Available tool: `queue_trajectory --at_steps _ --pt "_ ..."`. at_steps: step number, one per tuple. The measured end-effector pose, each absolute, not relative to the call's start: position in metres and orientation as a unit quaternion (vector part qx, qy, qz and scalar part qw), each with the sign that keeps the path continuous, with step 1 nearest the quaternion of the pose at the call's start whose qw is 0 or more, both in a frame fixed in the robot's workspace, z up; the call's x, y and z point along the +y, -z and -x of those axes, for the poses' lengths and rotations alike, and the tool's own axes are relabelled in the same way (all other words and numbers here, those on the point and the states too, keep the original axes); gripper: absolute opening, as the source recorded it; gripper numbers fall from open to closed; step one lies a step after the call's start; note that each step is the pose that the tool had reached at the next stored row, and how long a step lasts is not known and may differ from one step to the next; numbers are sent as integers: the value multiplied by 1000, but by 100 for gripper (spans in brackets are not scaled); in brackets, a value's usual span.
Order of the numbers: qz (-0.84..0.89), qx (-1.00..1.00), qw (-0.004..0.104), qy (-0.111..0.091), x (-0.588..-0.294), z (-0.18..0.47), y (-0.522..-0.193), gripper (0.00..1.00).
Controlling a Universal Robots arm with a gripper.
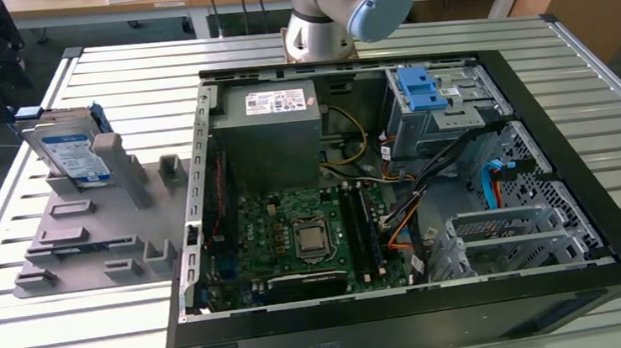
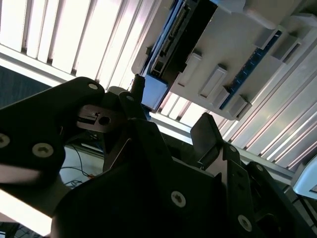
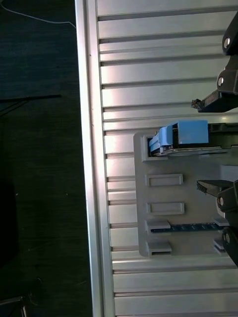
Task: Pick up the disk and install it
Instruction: 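Pick up the disk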
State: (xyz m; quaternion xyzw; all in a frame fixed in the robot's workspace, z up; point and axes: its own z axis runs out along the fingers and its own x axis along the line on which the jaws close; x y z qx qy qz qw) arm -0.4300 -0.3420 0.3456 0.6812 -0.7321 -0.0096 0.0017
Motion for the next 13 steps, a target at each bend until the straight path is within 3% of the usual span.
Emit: queue_trajectory --at_steps 13 --pt "-681 -732 2 9 -339 430 -332 65"
